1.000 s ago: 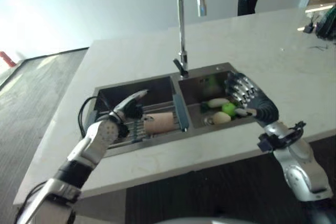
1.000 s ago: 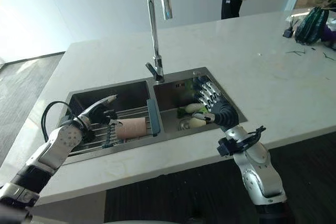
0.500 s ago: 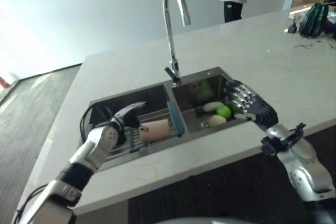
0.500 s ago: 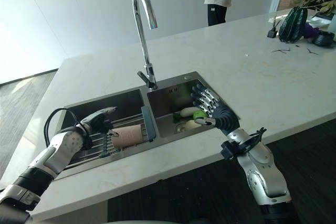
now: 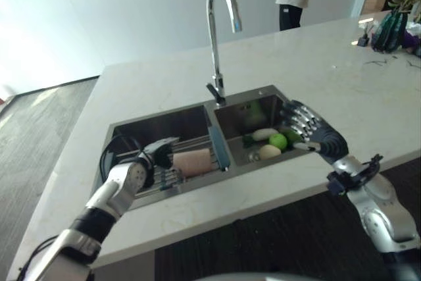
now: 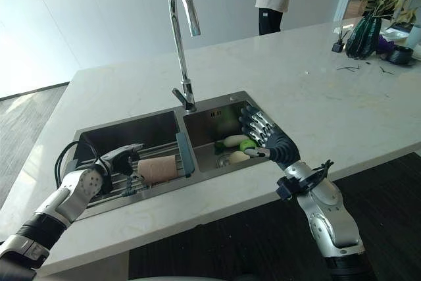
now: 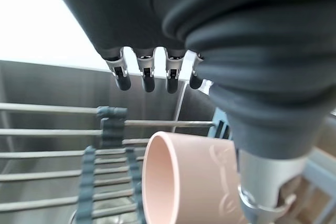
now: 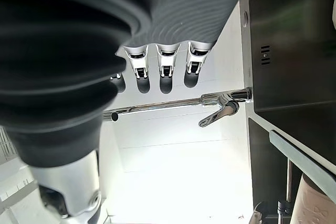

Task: Place the dishes in the dishwasher.

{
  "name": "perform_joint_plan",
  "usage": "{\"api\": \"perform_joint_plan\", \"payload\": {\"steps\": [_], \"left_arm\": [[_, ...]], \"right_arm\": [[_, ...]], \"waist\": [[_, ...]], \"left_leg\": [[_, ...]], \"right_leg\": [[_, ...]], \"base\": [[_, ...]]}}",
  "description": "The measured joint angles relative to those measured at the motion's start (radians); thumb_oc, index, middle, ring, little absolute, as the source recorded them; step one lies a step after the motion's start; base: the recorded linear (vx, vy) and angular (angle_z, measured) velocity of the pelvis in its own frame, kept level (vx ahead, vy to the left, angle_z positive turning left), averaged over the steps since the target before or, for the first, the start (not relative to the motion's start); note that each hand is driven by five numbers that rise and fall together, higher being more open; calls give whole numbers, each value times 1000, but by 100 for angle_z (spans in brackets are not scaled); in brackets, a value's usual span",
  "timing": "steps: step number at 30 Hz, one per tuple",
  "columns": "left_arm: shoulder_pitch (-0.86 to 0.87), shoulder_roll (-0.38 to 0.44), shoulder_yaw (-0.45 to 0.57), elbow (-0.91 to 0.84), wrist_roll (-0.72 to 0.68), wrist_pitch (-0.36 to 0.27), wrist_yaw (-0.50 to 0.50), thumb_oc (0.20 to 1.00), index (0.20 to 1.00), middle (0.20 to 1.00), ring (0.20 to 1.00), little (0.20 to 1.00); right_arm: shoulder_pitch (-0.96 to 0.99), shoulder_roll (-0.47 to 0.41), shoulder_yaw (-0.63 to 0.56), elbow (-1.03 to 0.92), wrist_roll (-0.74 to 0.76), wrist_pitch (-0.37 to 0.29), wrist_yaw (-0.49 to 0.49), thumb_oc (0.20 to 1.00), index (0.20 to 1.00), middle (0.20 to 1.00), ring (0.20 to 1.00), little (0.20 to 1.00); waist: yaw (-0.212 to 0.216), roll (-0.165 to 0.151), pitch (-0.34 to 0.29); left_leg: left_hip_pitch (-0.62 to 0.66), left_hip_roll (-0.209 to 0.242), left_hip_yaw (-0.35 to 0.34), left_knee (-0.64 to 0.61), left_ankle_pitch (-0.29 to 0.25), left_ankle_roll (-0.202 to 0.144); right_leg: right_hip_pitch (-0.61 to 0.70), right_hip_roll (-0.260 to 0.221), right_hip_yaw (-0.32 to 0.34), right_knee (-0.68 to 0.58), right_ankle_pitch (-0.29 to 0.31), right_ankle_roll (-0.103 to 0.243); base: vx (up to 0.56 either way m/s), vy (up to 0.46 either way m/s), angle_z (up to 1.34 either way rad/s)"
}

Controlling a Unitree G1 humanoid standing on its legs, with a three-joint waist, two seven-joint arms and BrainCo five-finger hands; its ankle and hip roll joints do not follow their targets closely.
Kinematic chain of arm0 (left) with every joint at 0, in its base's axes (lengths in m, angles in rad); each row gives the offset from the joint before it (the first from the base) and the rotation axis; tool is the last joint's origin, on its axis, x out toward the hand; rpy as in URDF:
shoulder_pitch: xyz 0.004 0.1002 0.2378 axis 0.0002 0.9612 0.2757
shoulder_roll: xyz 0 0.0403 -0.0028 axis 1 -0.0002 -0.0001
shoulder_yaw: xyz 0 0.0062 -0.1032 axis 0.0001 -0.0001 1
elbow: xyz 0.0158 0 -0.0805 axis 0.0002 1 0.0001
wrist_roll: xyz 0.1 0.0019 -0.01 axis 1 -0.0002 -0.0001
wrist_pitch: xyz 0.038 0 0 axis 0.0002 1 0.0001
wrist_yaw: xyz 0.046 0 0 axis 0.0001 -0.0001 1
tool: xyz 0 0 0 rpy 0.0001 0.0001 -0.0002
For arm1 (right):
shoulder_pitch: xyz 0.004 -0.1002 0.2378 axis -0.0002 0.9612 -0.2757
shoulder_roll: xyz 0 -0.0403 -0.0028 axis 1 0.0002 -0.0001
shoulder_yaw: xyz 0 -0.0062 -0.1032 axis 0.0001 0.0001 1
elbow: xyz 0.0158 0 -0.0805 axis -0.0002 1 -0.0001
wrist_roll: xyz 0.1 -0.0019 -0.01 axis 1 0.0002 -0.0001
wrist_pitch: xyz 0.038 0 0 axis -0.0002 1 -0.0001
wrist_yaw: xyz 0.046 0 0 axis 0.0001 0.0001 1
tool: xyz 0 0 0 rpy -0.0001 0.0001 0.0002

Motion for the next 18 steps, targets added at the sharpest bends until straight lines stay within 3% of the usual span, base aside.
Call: {"api": "perform_joint_plan", "payload": {"steps": [18], "left_arm": [[0, -7, -35, 47, 64, -43, 84, 1000, 1000, 1000, 1000, 1000]], "right_arm": [[0, 1, 1, 0, -3, -1, 0, 1000, 1000, 1000, 1000, 1000]], "waist": [[-2, -12, -1]], "left_leg": [[4, 0, 6, 0, 0, 0]], "right_leg": [[0, 2, 10, 0, 1, 0]], "base": [[0, 0, 0]]}}
